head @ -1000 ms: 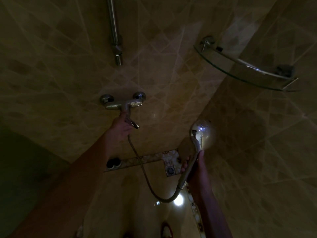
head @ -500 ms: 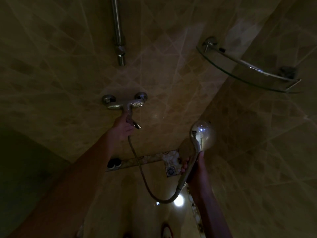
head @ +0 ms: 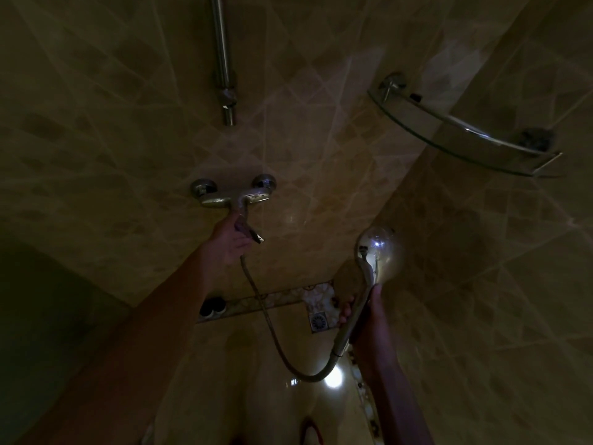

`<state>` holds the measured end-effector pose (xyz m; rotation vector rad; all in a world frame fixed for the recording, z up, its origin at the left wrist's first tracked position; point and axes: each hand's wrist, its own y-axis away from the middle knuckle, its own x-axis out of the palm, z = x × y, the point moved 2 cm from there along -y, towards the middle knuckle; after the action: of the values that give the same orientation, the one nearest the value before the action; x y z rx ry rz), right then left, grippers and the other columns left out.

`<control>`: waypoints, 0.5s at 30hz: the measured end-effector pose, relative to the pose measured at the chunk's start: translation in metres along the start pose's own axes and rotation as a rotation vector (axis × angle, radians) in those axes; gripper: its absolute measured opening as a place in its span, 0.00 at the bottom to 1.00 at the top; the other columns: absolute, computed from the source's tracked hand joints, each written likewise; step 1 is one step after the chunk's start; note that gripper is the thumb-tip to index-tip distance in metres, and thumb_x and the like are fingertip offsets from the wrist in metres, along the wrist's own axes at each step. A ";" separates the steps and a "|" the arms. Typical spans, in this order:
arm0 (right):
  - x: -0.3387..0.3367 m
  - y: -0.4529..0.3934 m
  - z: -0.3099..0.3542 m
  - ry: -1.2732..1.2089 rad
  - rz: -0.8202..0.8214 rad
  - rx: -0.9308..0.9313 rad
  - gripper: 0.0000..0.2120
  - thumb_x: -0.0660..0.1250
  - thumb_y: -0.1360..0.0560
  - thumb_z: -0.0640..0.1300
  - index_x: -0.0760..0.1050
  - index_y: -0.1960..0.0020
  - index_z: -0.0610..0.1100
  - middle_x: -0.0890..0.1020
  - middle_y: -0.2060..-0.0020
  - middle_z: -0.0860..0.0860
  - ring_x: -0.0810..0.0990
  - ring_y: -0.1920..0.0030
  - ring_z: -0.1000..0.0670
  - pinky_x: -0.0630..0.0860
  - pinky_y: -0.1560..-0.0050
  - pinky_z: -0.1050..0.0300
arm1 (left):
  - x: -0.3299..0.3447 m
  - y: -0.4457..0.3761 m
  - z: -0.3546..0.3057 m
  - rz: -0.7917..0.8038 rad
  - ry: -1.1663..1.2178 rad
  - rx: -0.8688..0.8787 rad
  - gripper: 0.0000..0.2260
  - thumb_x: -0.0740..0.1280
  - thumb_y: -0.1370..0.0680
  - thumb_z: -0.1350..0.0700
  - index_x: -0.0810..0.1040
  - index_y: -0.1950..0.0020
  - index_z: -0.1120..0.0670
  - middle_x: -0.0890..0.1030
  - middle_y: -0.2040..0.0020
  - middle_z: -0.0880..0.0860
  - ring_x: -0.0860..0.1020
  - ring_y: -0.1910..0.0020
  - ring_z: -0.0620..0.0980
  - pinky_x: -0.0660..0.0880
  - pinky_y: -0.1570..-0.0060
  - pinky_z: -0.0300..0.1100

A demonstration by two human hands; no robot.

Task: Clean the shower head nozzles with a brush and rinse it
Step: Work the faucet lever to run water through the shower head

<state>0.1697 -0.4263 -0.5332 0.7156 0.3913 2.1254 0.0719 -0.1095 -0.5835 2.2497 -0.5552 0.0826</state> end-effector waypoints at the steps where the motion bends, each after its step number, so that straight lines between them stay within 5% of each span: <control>1: 0.000 0.000 0.000 -0.003 -0.003 0.003 0.28 0.58 0.28 0.71 0.72 0.57 0.46 0.71 0.69 0.49 0.71 0.70 0.52 0.68 0.65 0.57 | 0.000 0.000 0.000 0.011 0.002 -0.003 0.29 0.60 0.23 0.38 0.70 0.35 0.62 0.72 0.33 0.65 0.73 0.36 0.60 0.71 0.42 0.50; 4: 0.001 -0.002 -0.001 -0.010 -0.009 0.008 0.28 0.59 0.30 0.72 0.72 0.59 0.46 0.71 0.69 0.49 0.71 0.70 0.51 0.68 0.65 0.55 | -0.001 0.000 0.000 0.042 -0.009 -0.011 0.27 0.60 0.23 0.38 0.74 0.45 0.63 0.73 0.34 0.65 0.76 0.43 0.60 0.71 0.44 0.49; 6: 0.002 -0.003 -0.001 -0.008 -0.007 0.005 0.28 0.59 0.30 0.72 0.73 0.59 0.46 0.71 0.69 0.49 0.71 0.70 0.51 0.68 0.64 0.55 | -0.002 -0.001 0.000 0.040 -0.011 -0.027 0.25 0.59 0.23 0.38 0.73 0.51 0.61 0.72 0.33 0.65 0.74 0.38 0.61 0.70 0.43 0.49; 10: 0.004 -0.001 0.000 -0.003 -0.008 0.002 0.28 0.59 0.30 0.72 0.72 0.58 0.45 0.71 0.69 0.49 0.71 0.70 0.51 0.67 0.64 0.55 | -0.003 -0.001 0.000 0.033 -0.026 -0.010 0.32 0.59 0.24 0.36 0.71 0.34 0.62 0.72 0.32 0.65 0.73 0.35 0.62 0.70 0.42 0.50; 15: 0.006 0.001 0.001 0.011 -0.005 -0.004 0.28 0.56 0.27 0.70 0.71 0.50 0.45 0.70 0.68 0.48 0.70 0.69 0.51 0.68 0.66 0.57 | -0.004 -0.001 -0.002 0.041 -0.018 -0.008 0.31 0.59 0.23 0.37 0.71 0.34 0.62 0.70 0.30 0.65 0.71 0.33 0.62 0.70 0.41 0.51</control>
<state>0.1666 -0.4219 -0.5300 0.7005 0.3942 2.1258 0.0686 -0.1065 -0.5837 2.2332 -0.6109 0.0805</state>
